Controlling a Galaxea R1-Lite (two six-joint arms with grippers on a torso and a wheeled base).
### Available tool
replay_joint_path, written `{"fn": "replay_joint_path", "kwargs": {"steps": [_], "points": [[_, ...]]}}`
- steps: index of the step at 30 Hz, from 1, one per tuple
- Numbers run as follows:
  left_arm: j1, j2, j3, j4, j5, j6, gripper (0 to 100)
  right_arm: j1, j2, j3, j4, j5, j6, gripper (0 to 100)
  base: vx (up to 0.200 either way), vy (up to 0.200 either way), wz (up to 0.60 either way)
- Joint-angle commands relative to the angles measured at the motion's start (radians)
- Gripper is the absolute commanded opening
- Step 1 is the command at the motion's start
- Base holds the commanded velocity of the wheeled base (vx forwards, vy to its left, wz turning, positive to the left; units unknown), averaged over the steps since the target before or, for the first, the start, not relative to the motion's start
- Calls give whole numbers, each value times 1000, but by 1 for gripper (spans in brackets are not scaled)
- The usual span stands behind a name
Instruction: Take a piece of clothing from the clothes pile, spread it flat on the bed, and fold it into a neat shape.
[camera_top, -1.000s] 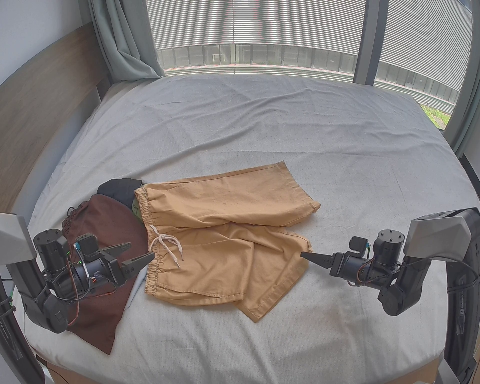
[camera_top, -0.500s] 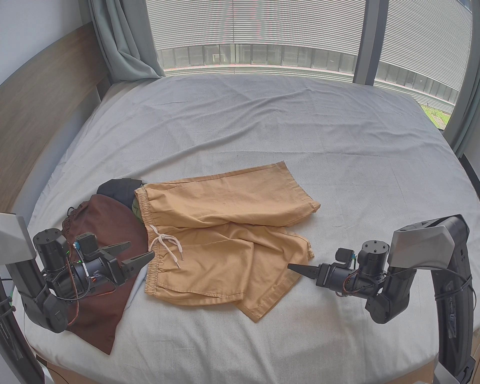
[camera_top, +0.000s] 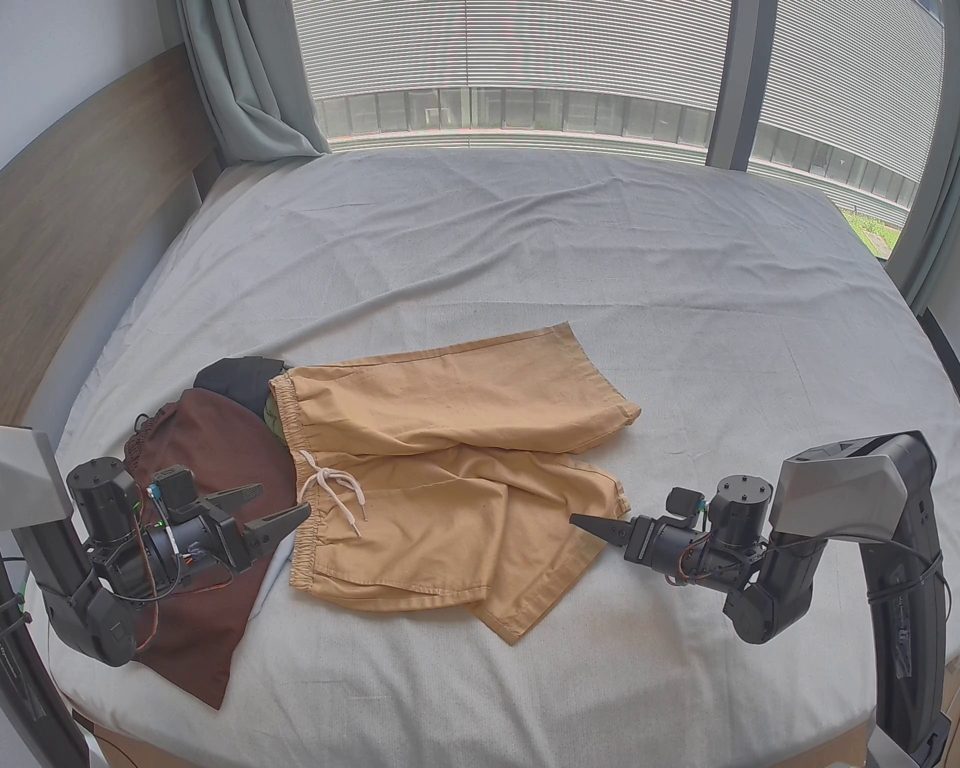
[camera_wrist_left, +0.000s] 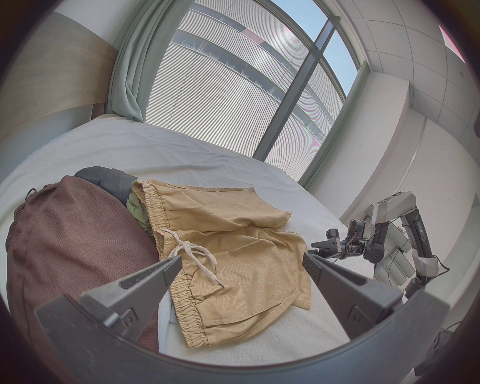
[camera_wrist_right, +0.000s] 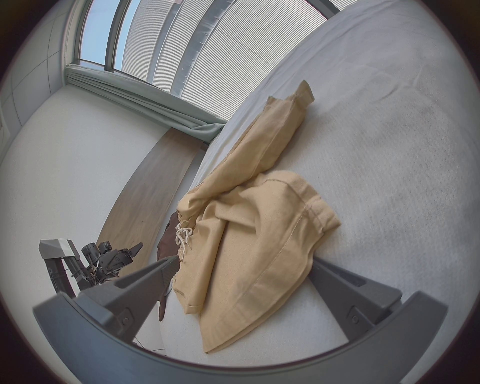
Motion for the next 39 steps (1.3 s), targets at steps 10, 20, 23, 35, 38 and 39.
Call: {"fn": "replay_joint_path", "kwargs": {"steps": [10,20,23,35,38,39], "points": [[0,6,-1,-1,2,-1,100,-33,-73,-1,0,-1,-1,100,0,0,0],[0,6,-3,-1,2,-1,100,-44,-78,2,0,-1,-4,100,0,0,0],[0,6,-3,-1,2,-1,100,-44,-78,2,0,-1,-4,0,0,0,0],[-1,7,-1,-1,2,-1,100,-80,-67,-21,0,-4,-9,0,0,0,0],[0,6,-1,-1,2,-1,100,-90,-63,-38,1,-6,-9,0,0,0,0],[-1,7,-1,-1,2,-1,100,-99,-56,-50,1,-6,-9,0,0,0,0]]}}
